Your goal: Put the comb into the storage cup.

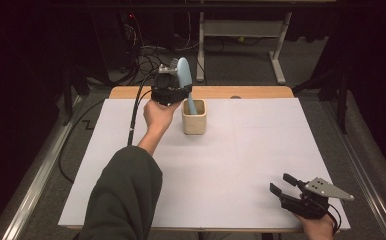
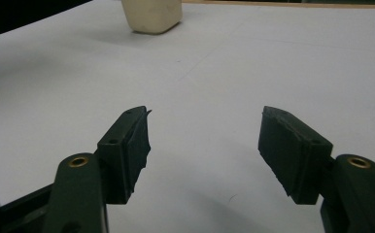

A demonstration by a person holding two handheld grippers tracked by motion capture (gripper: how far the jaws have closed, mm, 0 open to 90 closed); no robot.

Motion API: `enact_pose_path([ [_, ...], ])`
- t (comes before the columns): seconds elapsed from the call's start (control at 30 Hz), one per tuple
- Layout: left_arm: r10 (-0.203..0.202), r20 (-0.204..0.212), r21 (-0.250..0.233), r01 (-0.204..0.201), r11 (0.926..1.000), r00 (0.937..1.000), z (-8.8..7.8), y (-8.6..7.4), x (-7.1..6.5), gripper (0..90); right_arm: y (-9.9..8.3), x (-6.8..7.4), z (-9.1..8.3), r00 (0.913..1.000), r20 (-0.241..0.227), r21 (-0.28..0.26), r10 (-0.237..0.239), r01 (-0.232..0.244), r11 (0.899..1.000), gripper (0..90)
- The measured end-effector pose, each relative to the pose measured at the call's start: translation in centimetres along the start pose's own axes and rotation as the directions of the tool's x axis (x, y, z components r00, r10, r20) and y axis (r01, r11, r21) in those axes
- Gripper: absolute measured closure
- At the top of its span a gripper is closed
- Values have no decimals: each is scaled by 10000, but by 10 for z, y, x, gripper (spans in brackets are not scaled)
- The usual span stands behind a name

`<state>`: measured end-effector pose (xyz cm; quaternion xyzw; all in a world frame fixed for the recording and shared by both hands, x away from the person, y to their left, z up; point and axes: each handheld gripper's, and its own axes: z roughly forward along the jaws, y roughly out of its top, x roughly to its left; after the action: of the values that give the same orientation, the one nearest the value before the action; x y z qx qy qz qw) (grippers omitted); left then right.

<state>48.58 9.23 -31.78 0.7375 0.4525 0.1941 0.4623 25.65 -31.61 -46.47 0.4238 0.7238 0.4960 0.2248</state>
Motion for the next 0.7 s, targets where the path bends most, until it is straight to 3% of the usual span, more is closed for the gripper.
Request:
enact_pose_path([
  [0.43, 58, 16, 161, -58, 9999, 10000, 7, -3, -4, 537, 0, 0, 0, 10000, -16, 45, 22, -22, 10000, 361],
  [0.7, -211, -34, 207, 211, 9996, 9998, 11, -12, 1, 536, 0, 0, 0, 10000, 11, 62, -33, 33, 10000, 361],
])
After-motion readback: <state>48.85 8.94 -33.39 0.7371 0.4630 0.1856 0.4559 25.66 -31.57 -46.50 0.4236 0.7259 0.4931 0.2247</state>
